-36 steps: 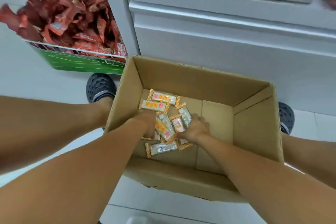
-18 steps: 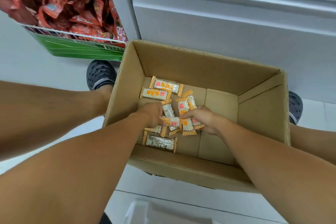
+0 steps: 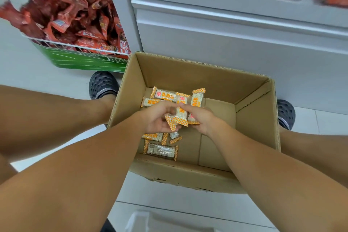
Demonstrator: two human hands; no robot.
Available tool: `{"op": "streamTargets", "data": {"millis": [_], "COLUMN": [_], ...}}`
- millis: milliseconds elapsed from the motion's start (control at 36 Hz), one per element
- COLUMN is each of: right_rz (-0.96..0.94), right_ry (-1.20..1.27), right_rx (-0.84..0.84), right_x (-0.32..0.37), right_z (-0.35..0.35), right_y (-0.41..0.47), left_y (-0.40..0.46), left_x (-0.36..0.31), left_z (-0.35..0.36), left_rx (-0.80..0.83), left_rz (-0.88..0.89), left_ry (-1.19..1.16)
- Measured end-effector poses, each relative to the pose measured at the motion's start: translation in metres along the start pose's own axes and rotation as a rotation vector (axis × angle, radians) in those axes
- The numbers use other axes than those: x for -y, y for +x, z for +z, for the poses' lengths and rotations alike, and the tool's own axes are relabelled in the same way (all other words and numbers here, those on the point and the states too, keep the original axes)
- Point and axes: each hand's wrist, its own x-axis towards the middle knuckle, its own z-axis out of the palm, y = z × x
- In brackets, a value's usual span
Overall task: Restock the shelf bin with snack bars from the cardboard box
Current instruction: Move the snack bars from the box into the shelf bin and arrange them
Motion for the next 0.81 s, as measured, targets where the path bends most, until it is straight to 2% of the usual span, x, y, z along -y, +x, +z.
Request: {"op": "streamTargets", "data": {"millis": [83,139,250,306,361,472,583,806], "right_rz": [0.004,-0.023,-0.078,-0.101,-0.110,-0.148,-0.081,-0.007], "right_ry": [-0.111,-0.171,-0.129,-0.099,-0.096,-0.192,-0.124,0.064], "right_rx": [0.068,0.058,0.010,-0.070,-0.052,-0.039,0.030,0.007], "right_x": [0.008,0.010,0.015,0.018,0.020,0.021,0.022,0.024], "right_z": [0.007,0.007,0.008,0.006,0.008,0.017,0.029,0.041], "right_y": [-0.016,-0.019,-0.019,-0.016,-0.013,-0.010,-0.012,-0.007], "left_y": [0.001,0.000,0.000,0.002,0.006,0.008,0.013,0.026], "left_x": [-0.001,-0.002,-0.006,-0.008,-0.009,-0.007,-0.004,-0.005], "left_z": [0.002,0.004,0.005,0.005,0.004,0.005,0.005,0.001], "left_rx": [0.011,0.050,0.005,-0.033,-0.052,-0.072,-0.134,-0.224], "left_rz": [0.004,0.007,0.027,0.051,0.059,0.056,0.112,0.181], "left_ry": [0.042,-0.033,-0.169,-0.168,-0.162,-0.029,0.005,0.185]}}
